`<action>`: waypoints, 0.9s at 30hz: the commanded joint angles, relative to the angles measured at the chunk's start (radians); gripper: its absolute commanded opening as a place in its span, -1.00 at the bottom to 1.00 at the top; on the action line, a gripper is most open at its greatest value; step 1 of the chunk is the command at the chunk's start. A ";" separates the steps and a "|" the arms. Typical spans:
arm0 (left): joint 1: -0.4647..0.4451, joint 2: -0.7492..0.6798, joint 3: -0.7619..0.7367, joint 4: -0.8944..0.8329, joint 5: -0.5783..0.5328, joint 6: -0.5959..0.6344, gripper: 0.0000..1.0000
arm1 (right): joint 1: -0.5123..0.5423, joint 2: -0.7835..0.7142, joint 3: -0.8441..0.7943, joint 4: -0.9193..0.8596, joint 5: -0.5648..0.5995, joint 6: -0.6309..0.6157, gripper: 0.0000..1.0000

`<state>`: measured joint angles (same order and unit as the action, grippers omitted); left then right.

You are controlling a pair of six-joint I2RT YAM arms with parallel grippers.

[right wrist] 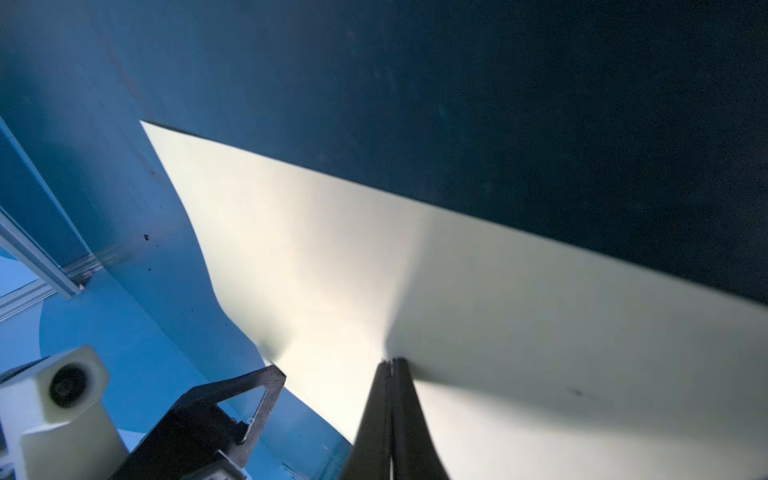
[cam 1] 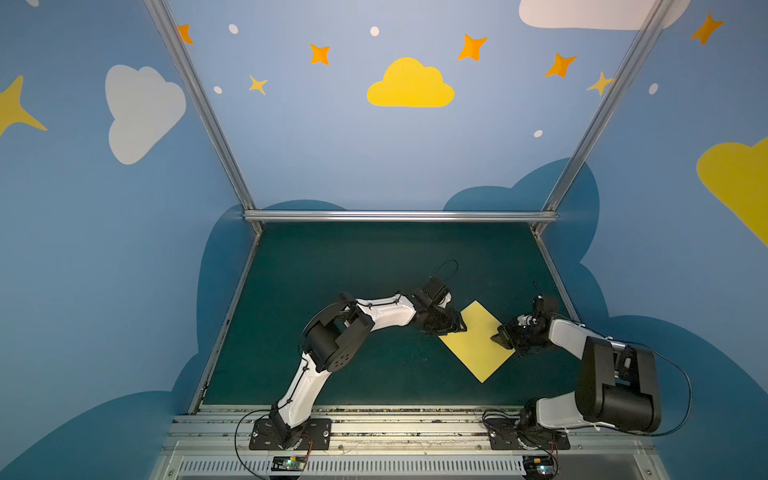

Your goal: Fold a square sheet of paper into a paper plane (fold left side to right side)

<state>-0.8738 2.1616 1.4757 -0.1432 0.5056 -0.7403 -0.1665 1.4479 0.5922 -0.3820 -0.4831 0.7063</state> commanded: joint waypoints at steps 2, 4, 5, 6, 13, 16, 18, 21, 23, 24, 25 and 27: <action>-0.003 -0.065 -0.032 -0.103 -0.129 0.049 0.49 | 0.007 0.045 -0.016 -0.038 0.056 -0.005 -1.00; -0.002 -0.099 -0.061 -0.113 -0.176 0.051 0.50 | 0.005 0.044 -0.017 -0.037 0.058 -0.007 -1.00; -0.001 -0.110 -0.075 -0.116 -0.189 0.050 0.50 | 0.005 0.046 -0.018 -0.037 0.059 -0.007 -1.00; -0.001 -0.119 -0.084 -0.119 -0.199 0.048 0.50 | 0.005 0.045 -0.017 -0.038 0.060 -0.009 -1.00; -0.002 -0.106 -0.111 -0.113 -0.216 0.035 0.51 | 0.004 0.041 -0.017 -0.043 0.063 -0.011 -1.00; -0.004 -0.076 -0.099 -0.103 -0.187 0.035 0.51 | 0.002 0.040 -0.016 -0.044 0.064 -0.013 -1.00; -0.007 -0.055 -0.088 -0.093 -0.162 0.042 0.51 | 0.002 0.040 -0.018 -0.044 0.064 -0.015 -1.00; -0.015 -0.022 -0.062 -0.074 -0.126 0.052 0.51 | 0.001 0.045 -0.020 -0.041 0.066 -0.016 -1.00; -0.022 -0.001 -0.051 -0.049 -0.100 0.053 0.51 | 0.001 0.046 -0.022 -0.043 0.069 -0.019 -1.00; -0.024 0.010 -0.045 -0.035 -0.086 0.054 0.51 | 0.000 0.047 -0.022 -0.044 0.069 -0.018 -1.00; -0.026 0.020 -0.039 -0.021 -0.074 0.052 0.51 | -0.001 0.046 -0.021 -0.044 0.070 -0.020 -1.00; -0.028 0.040 -0.031 0.023 -0.047 0.049 0.52 | -0.001 0.048 -0.020 -0.047 0.072 -0.022 -1.00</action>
<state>-0.8845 2.1300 1.4441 -0.1509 0.4034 -0.7029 -0.1696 1.4509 0.5941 -0.3859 -0.4839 0.6968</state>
